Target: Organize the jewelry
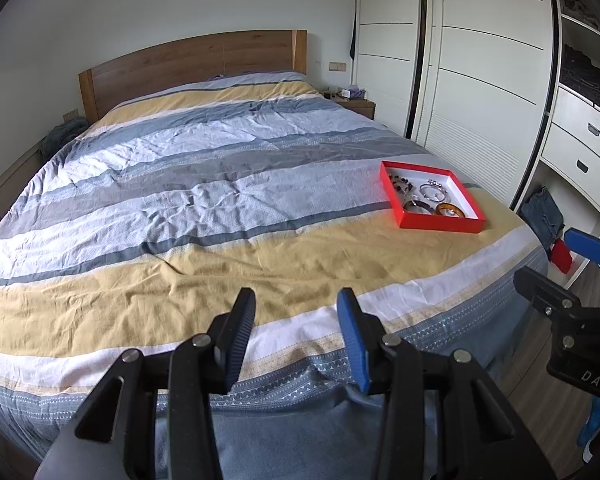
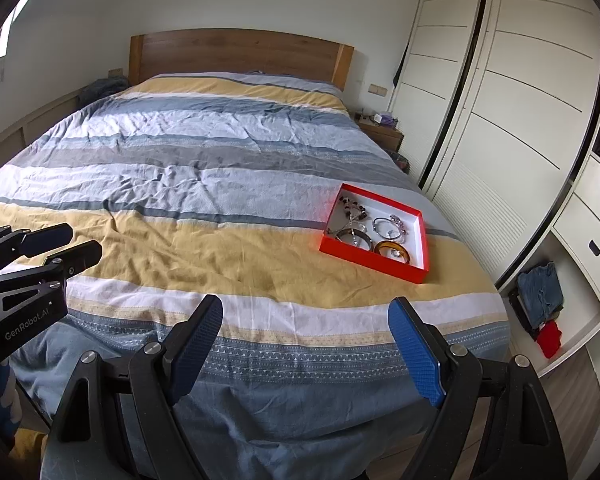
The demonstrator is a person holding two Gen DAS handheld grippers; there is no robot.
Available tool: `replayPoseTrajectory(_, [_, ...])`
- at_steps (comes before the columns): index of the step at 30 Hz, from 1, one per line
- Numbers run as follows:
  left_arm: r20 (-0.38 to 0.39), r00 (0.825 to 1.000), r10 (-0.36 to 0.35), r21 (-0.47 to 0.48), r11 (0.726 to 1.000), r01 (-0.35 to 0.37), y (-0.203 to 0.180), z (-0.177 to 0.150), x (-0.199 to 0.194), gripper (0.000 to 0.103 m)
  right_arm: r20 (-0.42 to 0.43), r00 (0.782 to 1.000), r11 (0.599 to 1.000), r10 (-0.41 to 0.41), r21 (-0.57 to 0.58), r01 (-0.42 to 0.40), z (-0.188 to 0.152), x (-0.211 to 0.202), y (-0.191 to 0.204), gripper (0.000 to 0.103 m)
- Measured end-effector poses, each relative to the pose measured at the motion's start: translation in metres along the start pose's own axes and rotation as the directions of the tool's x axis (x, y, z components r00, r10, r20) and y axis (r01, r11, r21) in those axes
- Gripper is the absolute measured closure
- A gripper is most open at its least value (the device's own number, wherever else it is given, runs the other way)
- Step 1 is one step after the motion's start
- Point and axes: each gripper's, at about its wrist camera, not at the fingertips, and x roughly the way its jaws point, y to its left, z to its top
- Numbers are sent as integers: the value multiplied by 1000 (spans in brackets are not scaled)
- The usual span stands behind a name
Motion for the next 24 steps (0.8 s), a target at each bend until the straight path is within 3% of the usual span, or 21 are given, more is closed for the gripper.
replayPoseTrajectory(5, [-5, 1000, -2, -5, 1000, 2, 2, 0, 2, 62, -2, 1000, 1000, 0, -1, 0, 1, 1, 0, 19])
replayPoseTrajectory(9, [-4, 1000, -2, -6, 1000, 2, 2, -1, 2, 53, -8, 1000, 1000, 0, 0, 0, -1, 4, 1, 19])
replayPoseTrajectory(24, [-7, 1000, -3, -7, 1000, 3, 1, -2, 3, 50, -10, 1000, 1000, 2, 3, -2, -4, 7, 0, 19])
